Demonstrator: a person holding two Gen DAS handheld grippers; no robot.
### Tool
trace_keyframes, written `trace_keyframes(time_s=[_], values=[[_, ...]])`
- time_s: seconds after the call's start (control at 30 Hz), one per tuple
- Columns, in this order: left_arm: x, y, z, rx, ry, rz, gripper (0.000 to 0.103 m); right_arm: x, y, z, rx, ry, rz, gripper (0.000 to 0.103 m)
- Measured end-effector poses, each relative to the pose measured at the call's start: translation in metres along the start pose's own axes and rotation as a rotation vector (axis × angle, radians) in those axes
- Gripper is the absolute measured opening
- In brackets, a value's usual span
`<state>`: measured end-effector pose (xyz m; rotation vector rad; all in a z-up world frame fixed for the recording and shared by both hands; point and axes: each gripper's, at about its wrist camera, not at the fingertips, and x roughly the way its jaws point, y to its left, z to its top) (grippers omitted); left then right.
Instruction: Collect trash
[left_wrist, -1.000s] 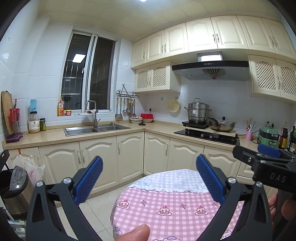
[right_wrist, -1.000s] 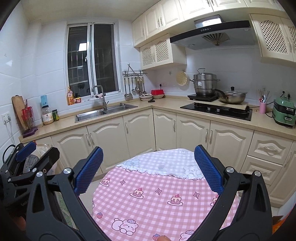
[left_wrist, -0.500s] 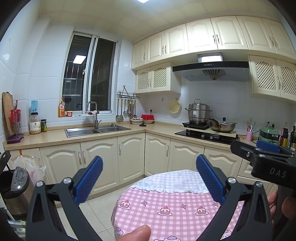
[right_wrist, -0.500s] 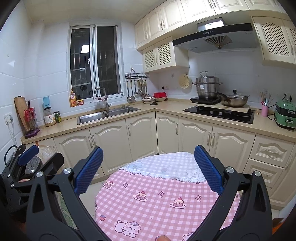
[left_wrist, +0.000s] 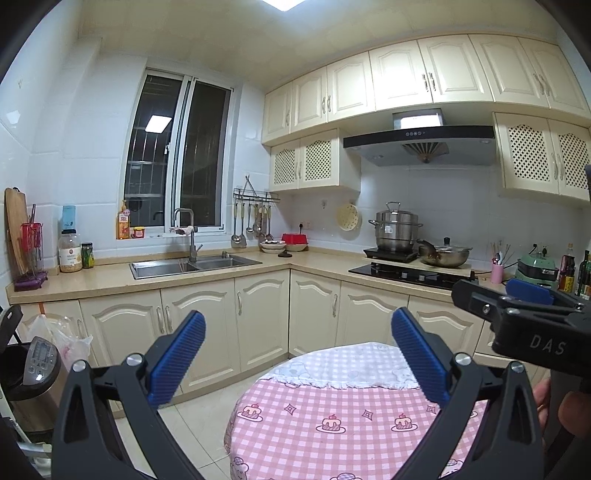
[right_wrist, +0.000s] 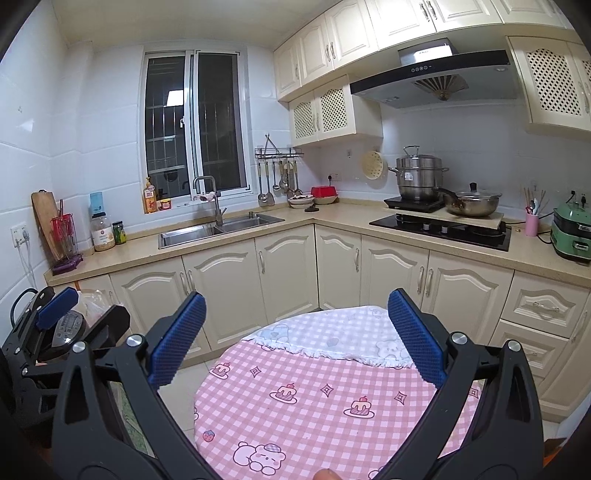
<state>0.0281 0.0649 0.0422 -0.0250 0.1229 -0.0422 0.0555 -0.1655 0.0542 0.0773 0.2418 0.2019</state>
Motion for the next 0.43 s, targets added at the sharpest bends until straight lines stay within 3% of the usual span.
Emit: trace_keyframes(time_s=[0.43], values=[[0.0028,0.0042,-0.0006,-0.027,0.009,0.02,0.099,-0.0004,0.0,-0.0007,0.002,0.001,0.005,0.097]])
